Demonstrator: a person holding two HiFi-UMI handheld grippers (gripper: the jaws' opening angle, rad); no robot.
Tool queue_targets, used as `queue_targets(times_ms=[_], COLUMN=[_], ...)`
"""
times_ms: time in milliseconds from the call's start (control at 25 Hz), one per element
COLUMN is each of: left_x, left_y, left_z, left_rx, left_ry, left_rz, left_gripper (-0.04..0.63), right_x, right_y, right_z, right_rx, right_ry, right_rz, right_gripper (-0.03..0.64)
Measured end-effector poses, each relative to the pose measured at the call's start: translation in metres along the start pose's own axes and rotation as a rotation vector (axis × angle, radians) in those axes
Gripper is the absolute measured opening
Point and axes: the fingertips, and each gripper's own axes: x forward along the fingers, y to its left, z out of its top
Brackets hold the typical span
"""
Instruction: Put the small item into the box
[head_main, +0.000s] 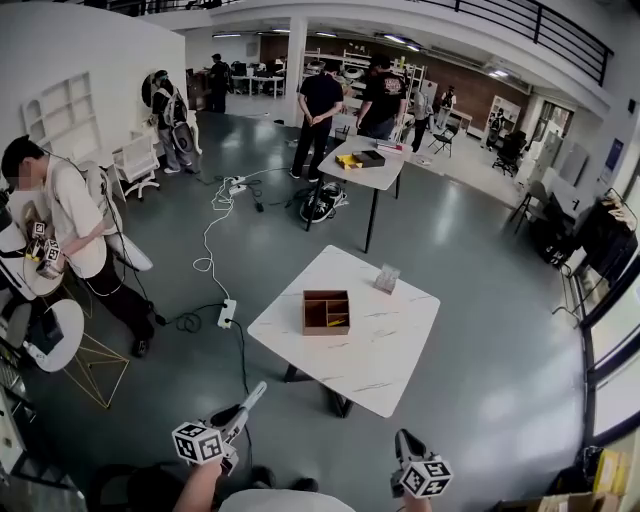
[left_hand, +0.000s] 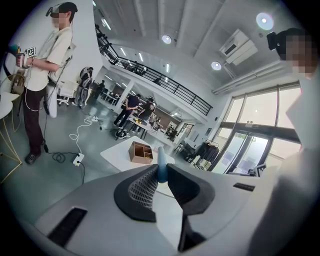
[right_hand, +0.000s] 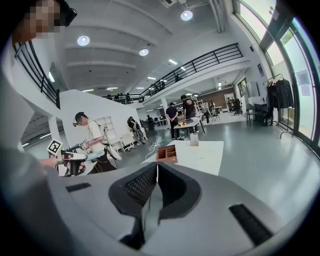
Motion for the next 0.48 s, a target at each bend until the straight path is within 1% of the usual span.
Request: queue_targets(times_ms=[80, 240, 480], left_x=[0.003, 0.008, 0.014], left_y=[-0.006, -0.017, -0.036], left_z=[-0.003, -0.011, -0.027], left_rx=[0.008, 0.053, 0.047], left_ry=[-0.002, 0.011, 0.004], left_rz=[0.007, 0.025, 0.029], left_gripper=[0.067, 0.067, 0.067], right_x=[-0.004, -0.007, -0.012], right_y=[-0.007, -0.019, -0.026], right_z=[0.0, -0.001, -0.005], right_rx=[0.003, 0.003, -0.007], right_ry=[0.001, 0.004, 0.017], right_rz=[0.007, 0.031, 0.074], right_gripper=[0.028, 0.028, 0.028])
